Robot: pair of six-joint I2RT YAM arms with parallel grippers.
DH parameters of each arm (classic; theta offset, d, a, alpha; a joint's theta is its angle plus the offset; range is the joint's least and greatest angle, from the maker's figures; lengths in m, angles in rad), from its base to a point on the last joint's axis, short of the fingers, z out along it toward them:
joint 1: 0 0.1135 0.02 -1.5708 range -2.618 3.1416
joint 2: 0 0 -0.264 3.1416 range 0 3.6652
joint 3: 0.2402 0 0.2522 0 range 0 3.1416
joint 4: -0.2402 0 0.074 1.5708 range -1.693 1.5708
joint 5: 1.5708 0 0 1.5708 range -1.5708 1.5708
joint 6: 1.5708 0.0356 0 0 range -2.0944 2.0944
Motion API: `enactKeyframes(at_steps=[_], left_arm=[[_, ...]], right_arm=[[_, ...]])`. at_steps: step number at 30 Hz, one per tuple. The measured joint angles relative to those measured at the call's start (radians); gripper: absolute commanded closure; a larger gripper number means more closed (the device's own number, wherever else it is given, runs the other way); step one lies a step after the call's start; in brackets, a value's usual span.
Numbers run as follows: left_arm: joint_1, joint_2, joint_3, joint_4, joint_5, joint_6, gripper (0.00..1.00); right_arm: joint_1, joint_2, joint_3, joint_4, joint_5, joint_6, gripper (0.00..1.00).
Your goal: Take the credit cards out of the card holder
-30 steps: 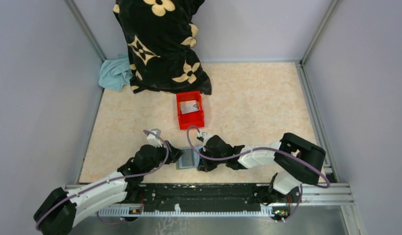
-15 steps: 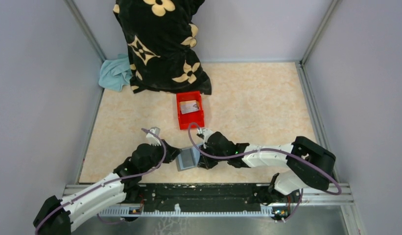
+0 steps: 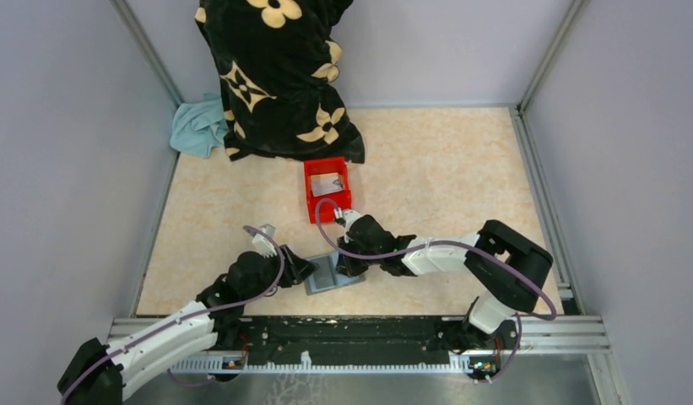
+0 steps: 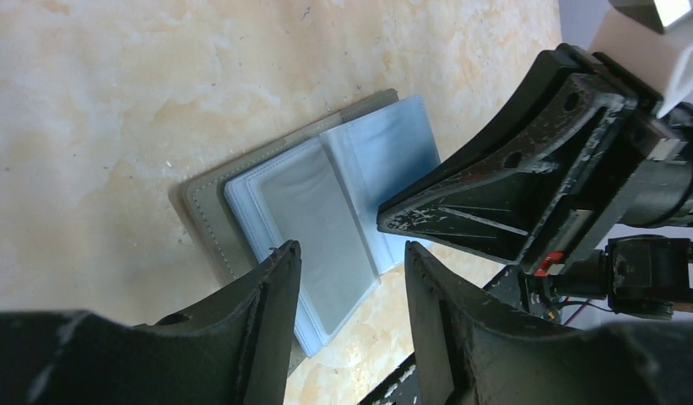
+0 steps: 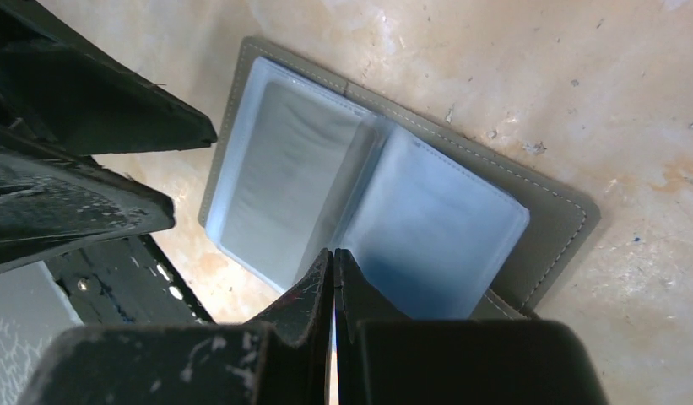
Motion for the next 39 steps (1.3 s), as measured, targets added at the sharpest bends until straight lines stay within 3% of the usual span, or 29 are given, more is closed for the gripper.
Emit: enactKeyframes(at_steps=[39], left_arm=[[0.0, 0.074, -0.016, 0.026, 0.012, -0.042, 0.43]], right_arm=[[-0.046, 0.065, -0.041, 0.132, -0.076, 0.017, 1.0]])
